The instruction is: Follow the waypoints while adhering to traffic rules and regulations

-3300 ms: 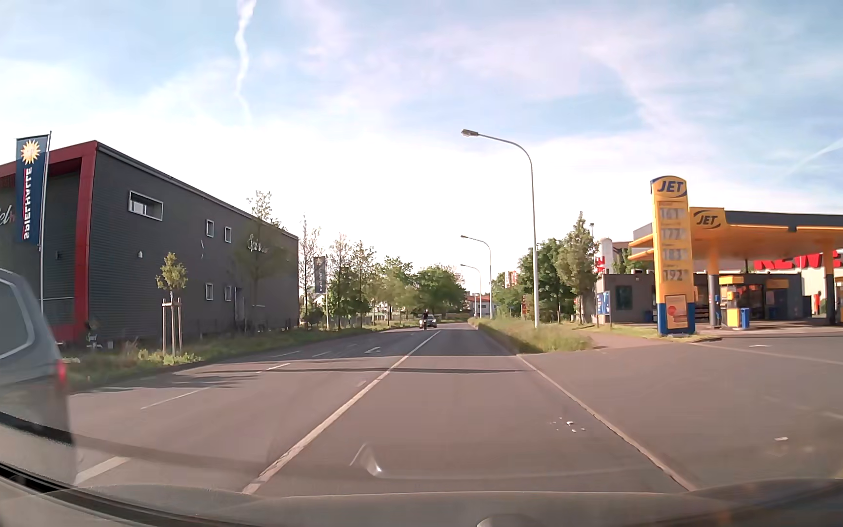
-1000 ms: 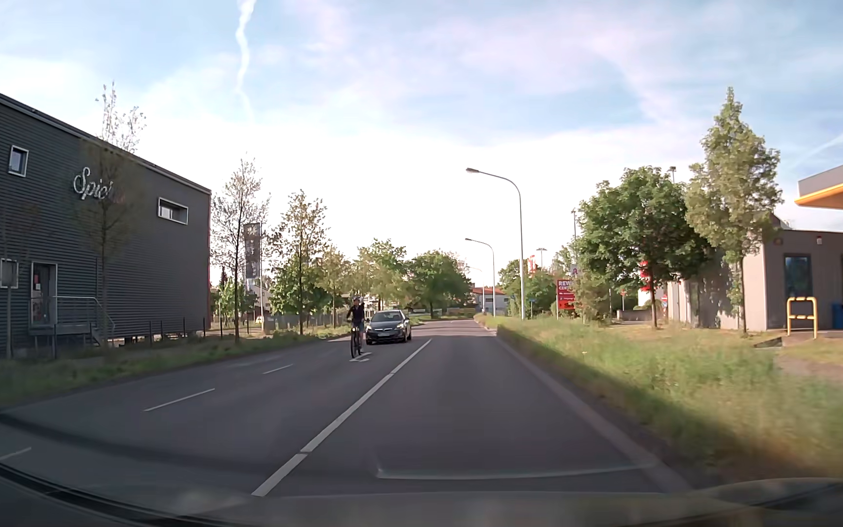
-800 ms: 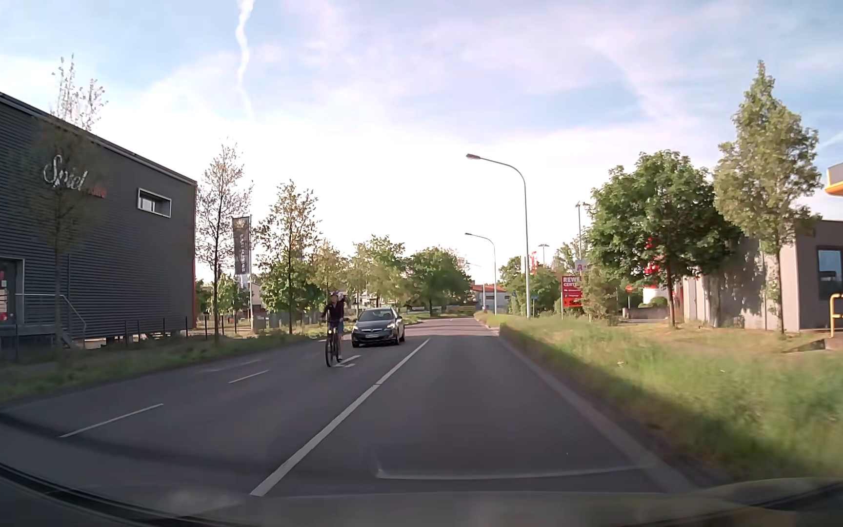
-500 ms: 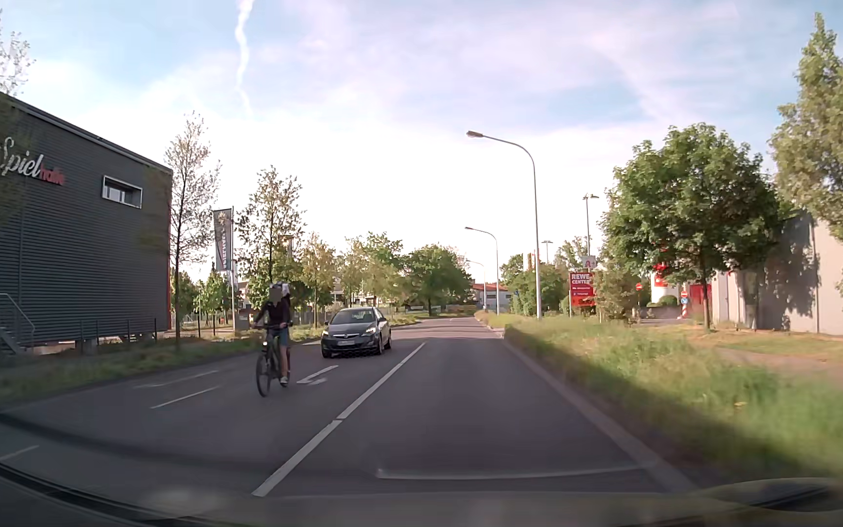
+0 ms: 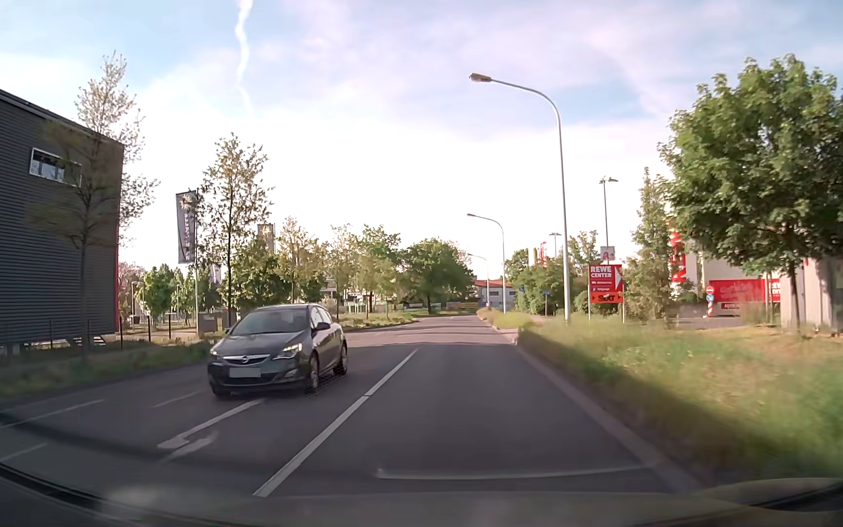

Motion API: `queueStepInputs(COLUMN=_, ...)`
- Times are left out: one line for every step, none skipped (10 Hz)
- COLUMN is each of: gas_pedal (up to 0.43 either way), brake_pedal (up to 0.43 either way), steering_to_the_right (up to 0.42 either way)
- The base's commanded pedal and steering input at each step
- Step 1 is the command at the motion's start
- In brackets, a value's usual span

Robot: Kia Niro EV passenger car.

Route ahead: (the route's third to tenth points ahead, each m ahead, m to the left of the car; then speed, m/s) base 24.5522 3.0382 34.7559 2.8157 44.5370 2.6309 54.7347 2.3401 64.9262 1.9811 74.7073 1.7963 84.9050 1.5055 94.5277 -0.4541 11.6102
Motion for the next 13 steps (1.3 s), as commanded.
queueStepInputs(gas_pedal=0.000, brake_pedal=0.000, steering_to_the_right=-0.004)
queueStepInputs(gas_pedal=0.000, brake_pedal=0.000, steering_to_the_right=-0.004)
queueStepInputs(gas_pedal=0.000, brake_pedal=0.000, steering_to_the_right=-0.004)
queueStepInputs(gas_pedal=0.000, brake_pedal=0.000, steering_to_the_right=-0.004)
queueStepInputs(gas_pedal=0.000, brake_pedal=0.000, steering_to_the_right=-0.003)
queueStepInputs(gas_pedal=0.000, brake_pedal=0.000, steering_to_the_right=-0.003)
queueStepInputs(gas_pedal=0.000, brake_pedal=0.000, steering_to_the_right=-0.002)
queueStepInputs(gas_pedal=0.000, brake_pedal=0.000, steering_to_the_right=-0.001)
queueStepInputs(gas_pedal=0.000, brake_pedal=0.000, steering_to_the_right=-0.001)
queueStepInputs(gas_pedal=0.000, brake_pedal=0.000, steering_to_the_right=0.000)
queueStepInputs(gas_pedal=0.000, brake_pedal=0.000, steering_to_the_right=0.000)
queueStepInputs(gas_pedal=0.000, brake_pedal=0.000, steering_to_the_right=0.000)
queueStepInputs(gas_pedal=0.000, brake_pedal=0.000, steering_to_the_right=0.000)
